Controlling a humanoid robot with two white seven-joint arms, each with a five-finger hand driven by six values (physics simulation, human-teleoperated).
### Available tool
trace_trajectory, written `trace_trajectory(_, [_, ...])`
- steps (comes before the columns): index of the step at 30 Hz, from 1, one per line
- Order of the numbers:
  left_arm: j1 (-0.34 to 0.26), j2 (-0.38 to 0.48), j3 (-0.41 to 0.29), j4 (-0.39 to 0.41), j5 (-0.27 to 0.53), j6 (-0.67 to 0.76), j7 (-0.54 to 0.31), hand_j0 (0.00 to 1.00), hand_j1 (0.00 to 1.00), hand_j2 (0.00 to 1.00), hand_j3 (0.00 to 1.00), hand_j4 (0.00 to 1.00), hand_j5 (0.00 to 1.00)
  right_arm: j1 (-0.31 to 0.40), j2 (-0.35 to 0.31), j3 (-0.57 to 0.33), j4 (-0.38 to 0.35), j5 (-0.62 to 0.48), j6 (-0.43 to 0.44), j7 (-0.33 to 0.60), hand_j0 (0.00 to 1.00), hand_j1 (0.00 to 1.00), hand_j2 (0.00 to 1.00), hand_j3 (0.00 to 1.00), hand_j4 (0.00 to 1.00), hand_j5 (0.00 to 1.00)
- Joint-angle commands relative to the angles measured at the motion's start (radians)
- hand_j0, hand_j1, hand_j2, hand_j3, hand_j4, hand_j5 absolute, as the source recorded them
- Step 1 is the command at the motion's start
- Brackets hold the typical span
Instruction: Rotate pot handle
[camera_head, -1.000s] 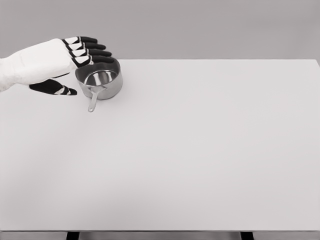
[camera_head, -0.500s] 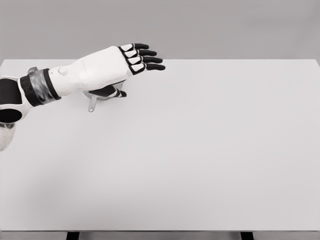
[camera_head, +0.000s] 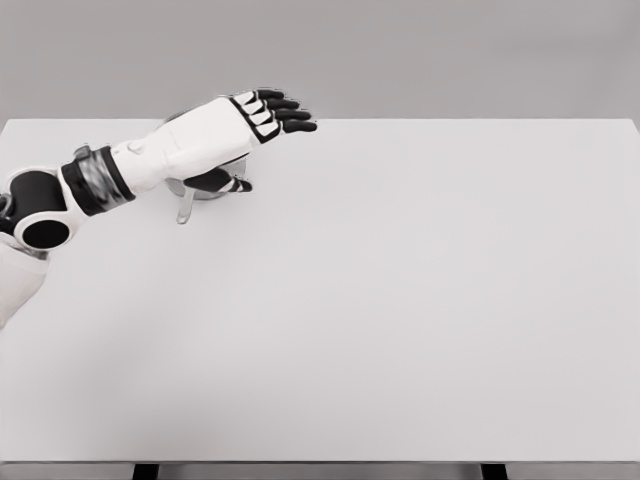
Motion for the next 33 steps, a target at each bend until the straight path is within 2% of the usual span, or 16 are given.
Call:
trace_trajectory(1, [0.0,0.001,-0.004,0.03,-0.032,0.002,0.009,1.0,1.0,1.0,1.0,1.0,1.0,0.0,0.0,0.0,0.0,-0.001,0.0,0.0,1.0,1.0,1.0,1.0,1.0,1.0])
trace_trajectory(2, [0.0,0.003,-0.025,0.03,-0.035,0.002,0.007,1.0,1.0,1.0,1.0,1.0,1.0,0.0,0.0,0.0,0.0,-0.001,0.0,0.0,1.0,1.0,1.0,1.0,1.0,1.0])
trace_trajectory(5, [0.008,0.009,-0.032,0.041,-0.041,0.002,0.007,1.0,1.0,1.0,1.0,1.0,1.0,0.0,0.0,0.0,0.0,-0.001,0.0,0.0,1.0,1.0,1.0,1.0,1.0,1.0])
trace_trajectory(8, [0.021,0.001,-0.032,0.098,-0.063,0.002,0.009,1.0,1.0,1.0,1.0,1.0,1.0,0.0,0.0,0.0,0.0,-0.001,0.0,0.0,1.0,1.0,1.0,1.0,1.0,1.0])
trace_trajectory(17, [0.018,-0.02,-0.033,0.098,-0.076,0.002,0.009,1.0,1.0,1.0,1.0,1.0,1.0,0.0,0.0,0.0,0.0,-0.001,0.0,0.0,1.0,1.0,1.0,1.0,1.0,1.0])
trace_trajectory(18, [0.017,-0.022,-0.033,0.098,-0.102,0.002,0.01,1.0,1.0,1.0,1.0,1.0,1.0,0.0,0.0,0.0,0.0,-0.001,0.0,0.0,1.0,1.0,1.0,1.0,1.0,1.0])
trace_trajectory(25, [0.023,-0.019,-0.032,0.101,-0.15,0.002,0.012,1.0,1.0,1.0,1.0,1.0,1.0,0.0,0.0,0.0,0.0,0.001,0.0,0.0,1.0,1.0,1.0,1.0,1.0,1.0])
trace_trajectory(33, [0.021,-0.016,-0.03,0.11,-0.152,0.002,0.012,1.0,1.0,1.0,1.0,1.0,1.0,0.0,0.0,0.0,0.0,-0.001,0.0,0.0,1.0,1.0,1.0,1.0,1.0,1.0])
